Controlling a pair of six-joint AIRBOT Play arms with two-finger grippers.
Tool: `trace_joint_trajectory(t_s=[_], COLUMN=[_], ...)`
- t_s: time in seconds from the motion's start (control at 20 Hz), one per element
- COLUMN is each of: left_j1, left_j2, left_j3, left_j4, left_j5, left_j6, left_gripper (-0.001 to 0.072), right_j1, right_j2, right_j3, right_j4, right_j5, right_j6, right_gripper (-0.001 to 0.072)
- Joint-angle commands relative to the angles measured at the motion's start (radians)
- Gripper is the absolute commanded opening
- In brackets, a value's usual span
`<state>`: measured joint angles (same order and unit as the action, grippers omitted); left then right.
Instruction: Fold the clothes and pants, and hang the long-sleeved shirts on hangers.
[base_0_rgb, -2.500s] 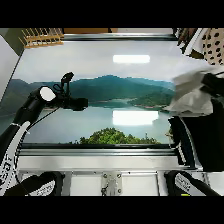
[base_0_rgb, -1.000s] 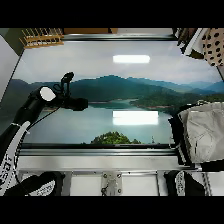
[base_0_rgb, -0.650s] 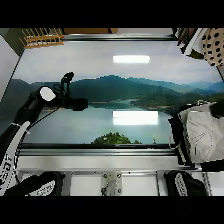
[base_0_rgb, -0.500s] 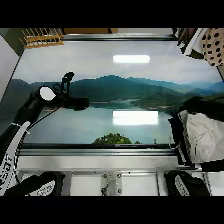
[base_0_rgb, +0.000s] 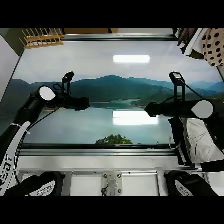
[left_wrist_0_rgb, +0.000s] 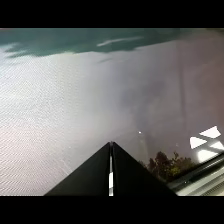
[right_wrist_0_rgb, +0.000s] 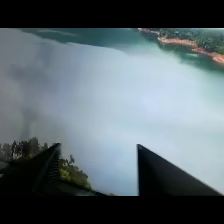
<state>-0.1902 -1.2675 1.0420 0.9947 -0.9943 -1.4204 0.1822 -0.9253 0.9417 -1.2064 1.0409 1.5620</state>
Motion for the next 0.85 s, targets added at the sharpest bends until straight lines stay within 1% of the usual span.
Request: trace_joint_trajectory(t_s=[0.0, 0.05, 0.1, 0.8], left_j1=[0.0, 0.0, 0.0, 0.0], left_j2=[0.001, 0.001, 0.001, 0.0], left_j3=[0.0, 0.0, 0.0, 0.0], left_j4=[-0.001, -0.001, -0.001, -0.001], left_j5=[0.0, 0.0, 0.0, 0.002], left_j6=[0.0, 0.0, 0.0, 0.0], left_gripper=[0.0014, 0.0014, 0.0014, 0.0014], right_j1=[0.017, 0.017, 0.017, 0.017], right_j2=[-0.019, -0.019, -0.019, -0.019], right_j3=[-0.003, -0.003, -0.003, -0.003], right_j4=[0.007, 0.007, 0.007, 0.007], right_j5=[-0.012, -0.012, -0.012, -0.012], right_j6=[0.001, 0.001, 0.001, 0.001], right_gripper=[0.0212, 0.0029, 0.0007, 0.0007])
